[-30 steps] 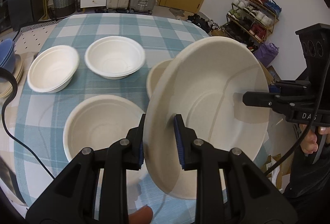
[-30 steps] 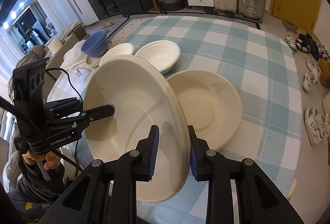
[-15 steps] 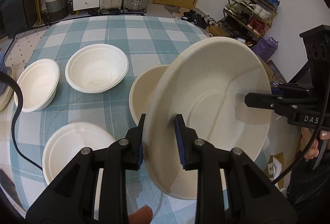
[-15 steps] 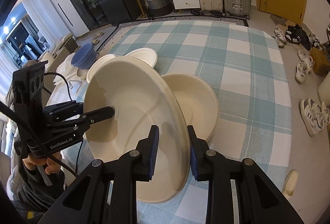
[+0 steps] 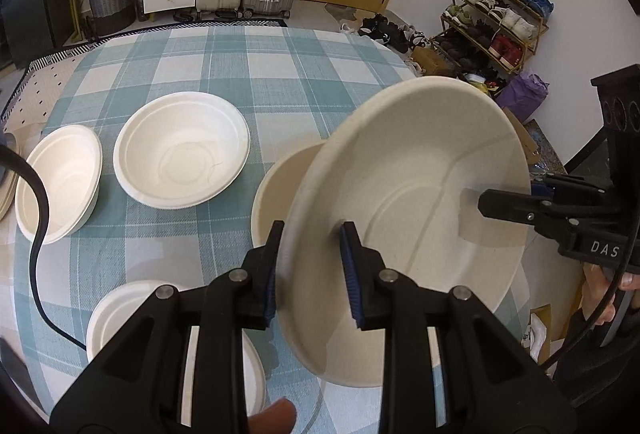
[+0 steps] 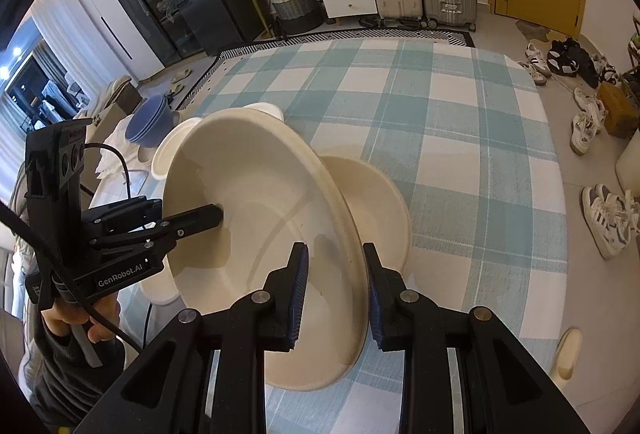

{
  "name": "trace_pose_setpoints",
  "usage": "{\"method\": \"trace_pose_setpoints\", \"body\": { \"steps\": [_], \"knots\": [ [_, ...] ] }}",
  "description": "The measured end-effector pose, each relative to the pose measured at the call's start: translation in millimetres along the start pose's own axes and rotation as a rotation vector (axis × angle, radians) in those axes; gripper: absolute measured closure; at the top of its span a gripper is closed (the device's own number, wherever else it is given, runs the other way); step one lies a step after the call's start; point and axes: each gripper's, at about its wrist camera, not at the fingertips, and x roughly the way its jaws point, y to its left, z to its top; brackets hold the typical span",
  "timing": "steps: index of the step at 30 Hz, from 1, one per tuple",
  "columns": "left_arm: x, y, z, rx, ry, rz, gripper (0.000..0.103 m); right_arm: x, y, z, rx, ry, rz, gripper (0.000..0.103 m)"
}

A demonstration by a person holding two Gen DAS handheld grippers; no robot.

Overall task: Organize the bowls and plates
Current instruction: 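Lower the beige bowls onto the table and open both grippers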

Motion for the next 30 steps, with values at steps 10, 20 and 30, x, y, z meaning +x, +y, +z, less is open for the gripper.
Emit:
{"method": "trace_pose_setpoints", "body": {
  "steps": [10, 20, 30],
  "knots": [
    [19, -2, 22, -0.001, 0.011, 0.024, 0.079, 16, -18, 14, 0.038, 0.013, -0.013, 0.075],
    [48, 2, 37, -0.017, 0.062, 0.049, 0.078, 41, -32, 20, 0.073, 0.053, -0.013, 0.075],
    [77, 17, 38, -0.047, 0.109, 0.070, 0.078, 71, -41, 23, 0.098, 0.096, -0.016, 0.075]
  ]
}}
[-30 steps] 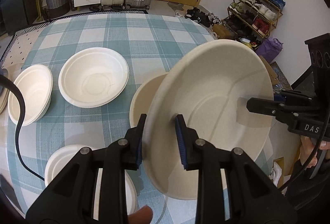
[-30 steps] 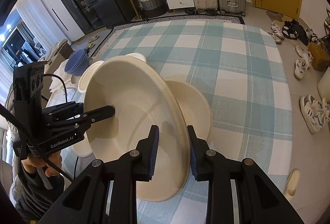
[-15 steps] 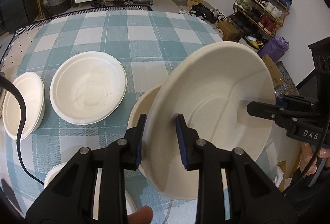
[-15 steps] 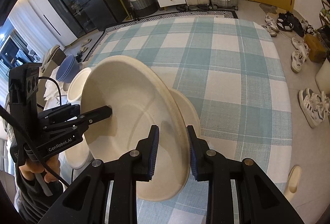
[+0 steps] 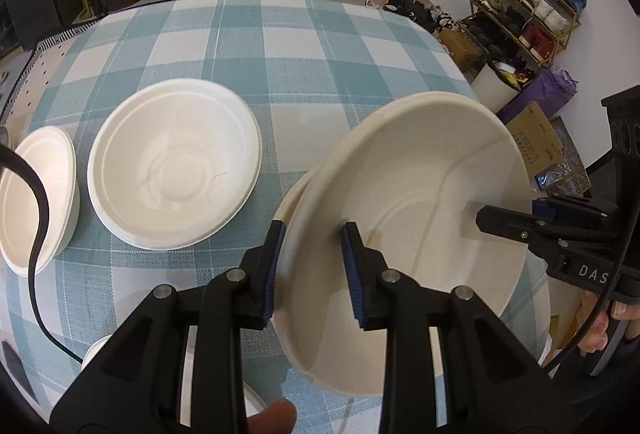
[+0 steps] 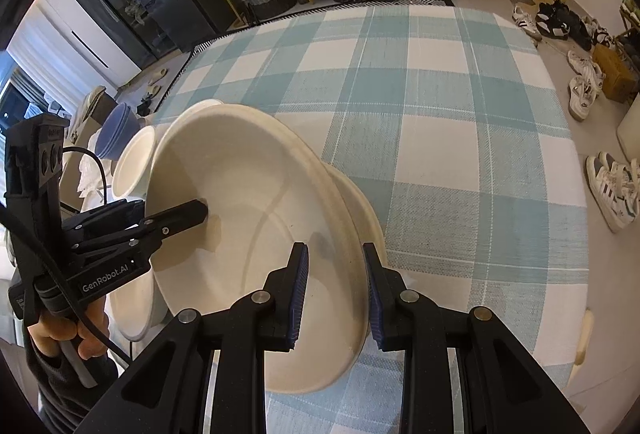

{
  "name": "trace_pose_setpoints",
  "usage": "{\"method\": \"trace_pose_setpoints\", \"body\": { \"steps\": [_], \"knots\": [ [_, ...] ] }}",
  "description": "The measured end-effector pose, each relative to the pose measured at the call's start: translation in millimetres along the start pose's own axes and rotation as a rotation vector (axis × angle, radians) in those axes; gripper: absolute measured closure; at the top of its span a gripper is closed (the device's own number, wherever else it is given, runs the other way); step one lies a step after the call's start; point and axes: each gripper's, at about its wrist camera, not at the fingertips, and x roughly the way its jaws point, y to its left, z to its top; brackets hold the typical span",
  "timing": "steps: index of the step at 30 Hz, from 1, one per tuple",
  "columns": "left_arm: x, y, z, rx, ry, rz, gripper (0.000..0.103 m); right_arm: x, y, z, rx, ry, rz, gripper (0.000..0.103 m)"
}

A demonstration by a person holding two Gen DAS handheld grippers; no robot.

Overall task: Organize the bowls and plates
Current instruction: 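Lower the beige bowls onto the table and open both grippers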

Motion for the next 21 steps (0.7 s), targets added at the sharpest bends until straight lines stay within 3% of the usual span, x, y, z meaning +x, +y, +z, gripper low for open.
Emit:
{"method": "trace_pose_setpoints", "body": {
  "steps": [6, 9, 16, 19, 21],
  "knots": [
    [15, 6, -1, -0.004, 0.009, 0.012, 0.078, 15, -4, 3, 0.007, 0.017, -0.012, 0.075],
    [17, 8, -1, -0.010, 0.002, 0.037, 0.080, 16, -3, 3, -0.022, 0.003, -0.090, 0.075],
    [20, 19, -2, -0.033, 0.016, 0.059, 0.078, 12, -15, 0, 0.005, 0.002, -0.095, 0.075],
    [16, 20, -2, -0.038, 0.000, 0.058, 0.056, 8, -16, -2, 0.007, -0.006, -0.088, 0.075],
    [11, 19, -3, -0.041, -0.010, 0.046, 0.051, 4, -15, -4, 0.003, -0.014, -0.087, 0.075]
  ]
}}
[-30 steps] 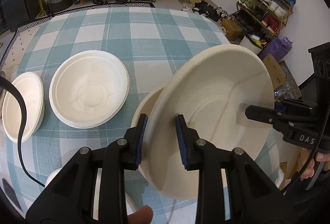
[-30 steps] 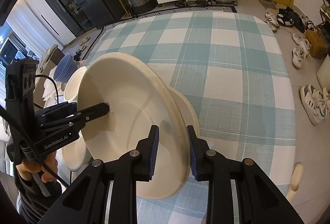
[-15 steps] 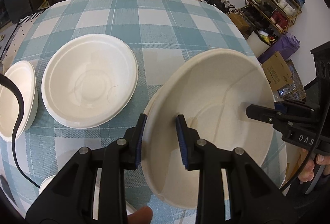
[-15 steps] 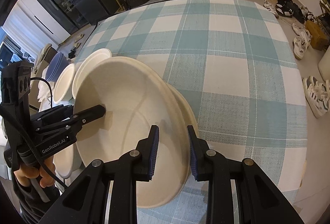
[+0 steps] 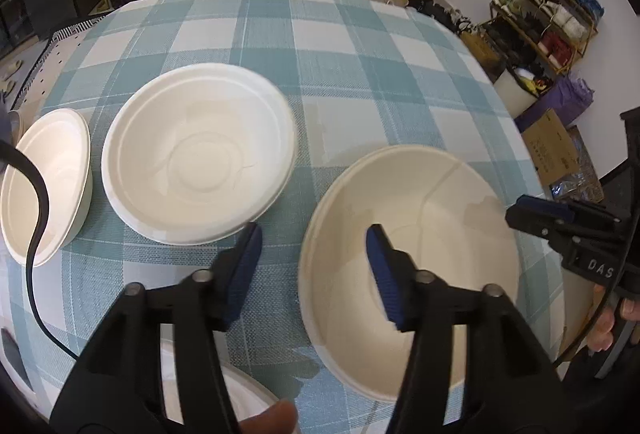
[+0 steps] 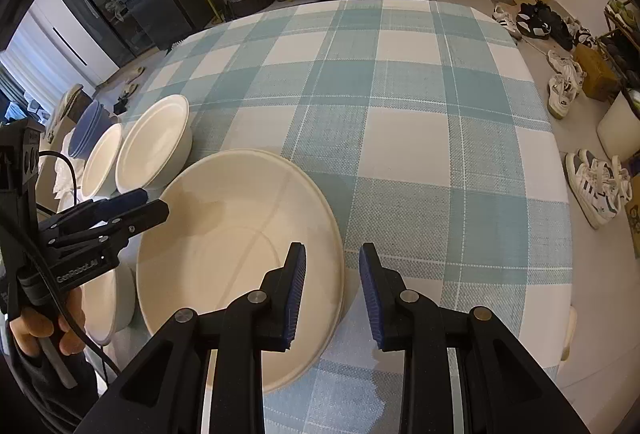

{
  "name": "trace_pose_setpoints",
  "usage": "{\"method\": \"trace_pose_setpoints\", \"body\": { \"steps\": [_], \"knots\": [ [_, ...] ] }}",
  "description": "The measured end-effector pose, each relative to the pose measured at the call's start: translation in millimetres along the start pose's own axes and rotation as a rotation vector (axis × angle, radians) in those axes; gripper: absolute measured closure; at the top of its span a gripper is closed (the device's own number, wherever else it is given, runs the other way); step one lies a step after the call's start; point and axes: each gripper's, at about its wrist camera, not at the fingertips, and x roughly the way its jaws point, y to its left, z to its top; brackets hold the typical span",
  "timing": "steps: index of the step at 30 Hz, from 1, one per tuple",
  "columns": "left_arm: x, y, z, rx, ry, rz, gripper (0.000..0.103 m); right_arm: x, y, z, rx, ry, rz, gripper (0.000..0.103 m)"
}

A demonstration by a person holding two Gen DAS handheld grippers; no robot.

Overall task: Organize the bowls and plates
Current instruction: 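Lower the beige bowls onto the table and open both grippers, then move the left gripper to a white bowl rim while the right gripper reaches another white bowl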

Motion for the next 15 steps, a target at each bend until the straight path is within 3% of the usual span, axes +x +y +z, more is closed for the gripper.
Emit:
{"method": "trace_pose_setpoints", "body": {
  "steps": [1, 3, 4, 5, 8, 15],
  "knots": [
    [-3, 0, 0, 0.001, -0.003, -0.004, 0.051, -2, 1, 0, -0.001, -0.004, -0.001, 0.075],
    [-8, -2, -1, 0.011, -0.010, -0.004, 0.037, -6, 3, -2, -0.003, -0.011, 0.007, 0.072],
    [-12, -3, -2, 0.014, -0.015, -0.005, 0.033, -10, 4, -3, -0.005, -0.020, 0.012, 0.067],
    [-15, -3, -3, 0.015, -0.022, -0.006, 0.027, -13, 6, -4, -0.007, -0.025, 0.015, 0.055],
    [-27, -3, -5, 0.016, -0.034, -0.012, 0.027, -23, 13, -6, -0.019, -0.048, 0.025, 0.032],
    [-52, -1, -16, 0.039, -0.066, 0.018, 0.021, -40, 34, -13, -0.053, -0.085, 0.041, 0.017]
  ]
}}
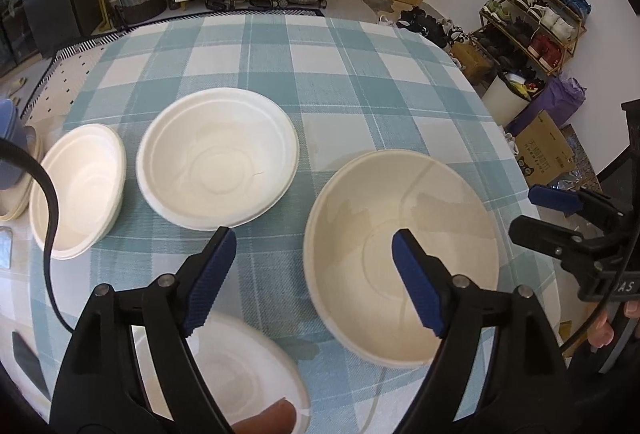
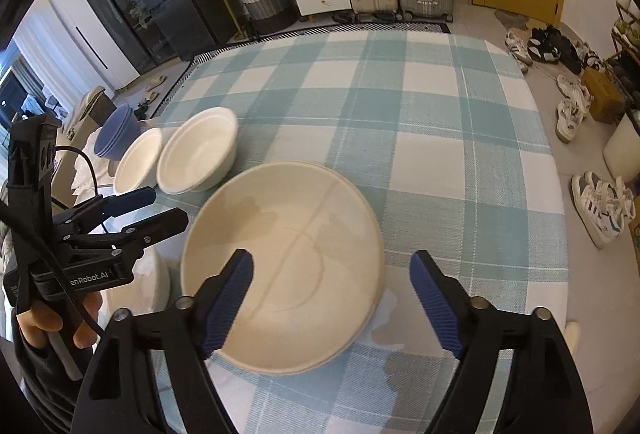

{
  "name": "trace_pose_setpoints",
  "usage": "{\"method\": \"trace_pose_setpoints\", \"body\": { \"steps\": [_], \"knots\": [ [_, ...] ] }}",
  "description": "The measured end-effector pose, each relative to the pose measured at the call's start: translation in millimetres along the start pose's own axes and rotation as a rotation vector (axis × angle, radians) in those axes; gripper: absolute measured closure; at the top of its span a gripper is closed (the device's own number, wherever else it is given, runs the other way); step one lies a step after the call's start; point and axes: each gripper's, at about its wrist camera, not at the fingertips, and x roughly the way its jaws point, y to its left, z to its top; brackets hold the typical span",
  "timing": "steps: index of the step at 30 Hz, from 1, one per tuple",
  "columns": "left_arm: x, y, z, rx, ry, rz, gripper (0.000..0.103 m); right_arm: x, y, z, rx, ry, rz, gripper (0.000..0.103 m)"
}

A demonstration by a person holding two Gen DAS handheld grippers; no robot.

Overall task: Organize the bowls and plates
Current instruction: 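Move the left gripper to a white bowl rim while the right gripper reaches another white bowl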

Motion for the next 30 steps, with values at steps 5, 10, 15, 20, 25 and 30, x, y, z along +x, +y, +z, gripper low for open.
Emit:
{"method": "trace_pose_setpoints", "body": {
  "steps": [5, 10, 15, 20, 25, 30],
  "knots": [
    [-22, 10, -9, 0.019, -0.019, 0.021, 0.019, -6, 17, -4, -0.021, -0.016, 0.024, 0.010],
    [-46, 25, -17, 0.031, -0.051, 0.055, 0.003, -10, 35, -8, -0.022, -0.046, 0.034, 0.010],
    [-76, 43, -26, 0.019, -0.089, 0.054, 0.002, -14, 58, -13, -0.070, -0.073, 0.024, 0.010],
    [-104, 59, -37, 0.013, -0.126, 0.066, 0.002, -19, 85, -23, -0.126, -0.092, 0.036, 0.010],
    [-124, 68, -48, 0.020, -0.147, 0.103, 0.002, -25, 106, -31, -0.165, -0.110, 0.060, 0.010],
    [-138, 76, -61, 0.031, -0.173, 0.152, 0.002, -31, 124, -38, -0.202, -0.121, 0.082, 0.010]
  ]
}}
